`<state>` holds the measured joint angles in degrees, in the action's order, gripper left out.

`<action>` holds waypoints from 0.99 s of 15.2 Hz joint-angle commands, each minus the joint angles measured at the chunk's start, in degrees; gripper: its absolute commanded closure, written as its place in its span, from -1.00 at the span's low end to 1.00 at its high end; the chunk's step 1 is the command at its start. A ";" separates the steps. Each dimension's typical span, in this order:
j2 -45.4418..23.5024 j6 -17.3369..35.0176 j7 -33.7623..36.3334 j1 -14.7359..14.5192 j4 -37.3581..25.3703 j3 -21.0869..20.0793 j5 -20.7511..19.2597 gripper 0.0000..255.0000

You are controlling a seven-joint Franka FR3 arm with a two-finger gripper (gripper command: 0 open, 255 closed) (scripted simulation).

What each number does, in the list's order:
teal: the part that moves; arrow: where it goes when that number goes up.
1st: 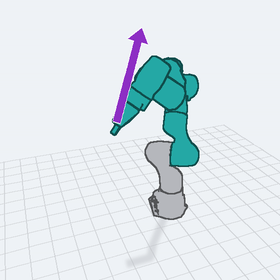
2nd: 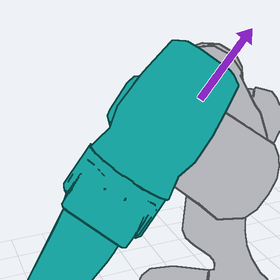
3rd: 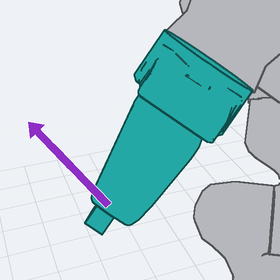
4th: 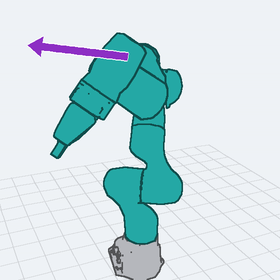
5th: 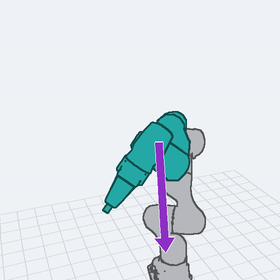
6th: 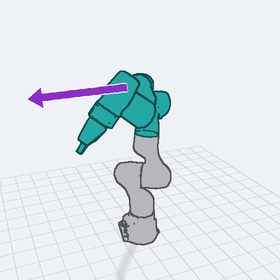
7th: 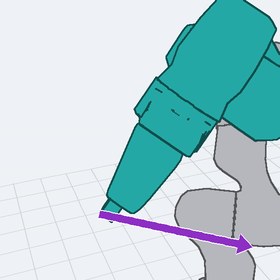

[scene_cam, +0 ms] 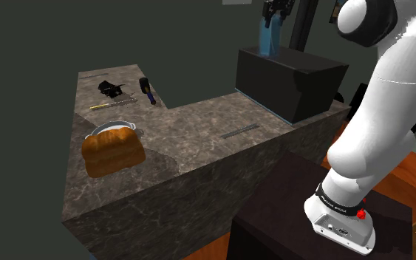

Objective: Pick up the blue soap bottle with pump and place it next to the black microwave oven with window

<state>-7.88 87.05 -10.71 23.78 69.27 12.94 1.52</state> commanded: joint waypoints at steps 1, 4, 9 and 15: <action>-5.86 -2.37 -2.39 2.07 -8.14 1.05 2.01 1.00; -8.57 -1.89 -3.58 3.36 -10.29 1.33 2.95 1.00; -5.33 3.78 -3.33 2.41 -1.45 1.24 2.01 1.00; -2.80 9.64 -3.08 1.77 6.88 1.11 1.29 1.00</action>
<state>-11.31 95.67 -13.76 25.63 74.57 14.04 2.97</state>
